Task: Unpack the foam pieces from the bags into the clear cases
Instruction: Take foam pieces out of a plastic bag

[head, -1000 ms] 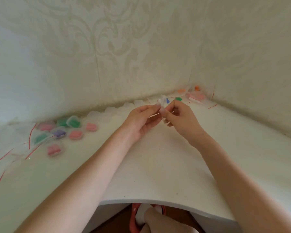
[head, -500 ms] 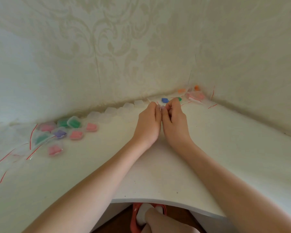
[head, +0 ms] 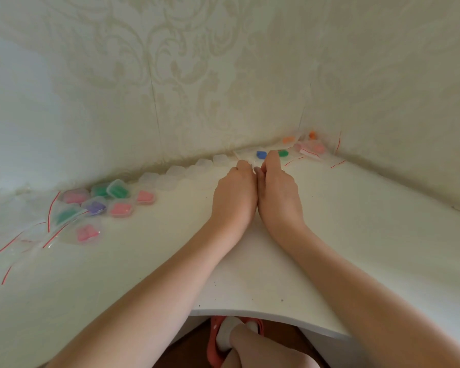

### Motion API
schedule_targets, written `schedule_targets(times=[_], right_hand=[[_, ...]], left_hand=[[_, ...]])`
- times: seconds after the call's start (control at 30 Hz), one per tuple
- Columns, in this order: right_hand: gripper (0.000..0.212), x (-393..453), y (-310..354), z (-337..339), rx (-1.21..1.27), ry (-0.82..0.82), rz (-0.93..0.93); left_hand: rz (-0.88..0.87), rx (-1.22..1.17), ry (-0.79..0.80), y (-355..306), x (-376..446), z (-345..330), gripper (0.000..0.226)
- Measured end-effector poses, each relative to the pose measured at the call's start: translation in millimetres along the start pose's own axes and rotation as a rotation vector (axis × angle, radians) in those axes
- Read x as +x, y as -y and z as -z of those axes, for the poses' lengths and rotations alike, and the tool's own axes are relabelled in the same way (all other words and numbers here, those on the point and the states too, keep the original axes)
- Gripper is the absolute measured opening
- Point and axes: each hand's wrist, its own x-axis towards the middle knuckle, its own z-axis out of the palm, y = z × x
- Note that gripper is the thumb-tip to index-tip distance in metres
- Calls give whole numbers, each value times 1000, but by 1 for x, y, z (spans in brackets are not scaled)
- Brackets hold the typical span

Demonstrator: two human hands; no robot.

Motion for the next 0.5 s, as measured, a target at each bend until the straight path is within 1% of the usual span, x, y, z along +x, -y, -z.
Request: schedule_targets(times=[0.07, 0.2, 0.3, 0.43, 0.5], right_hand=[[6, 0, -1, 0, -66, 8, 11], [23, 2, -1, -2, -197, 2, 13], [24, 3, -2, -5, -304, -11, 32], [34, 4, -1, -4, -471, 17, 79], [38, 8, -3, -4, -501, -24, 87]], left_hand=[[3, 44, 15, -1, 1, -1, 26], [10, 114, 14, -1, 3, -3, 27], [4, 155, 1, -1, 3, -3, 27], [5, 226, 9, 2, 4, -4, 24], [16, 279, 18, 4, 4, -4, 21]])
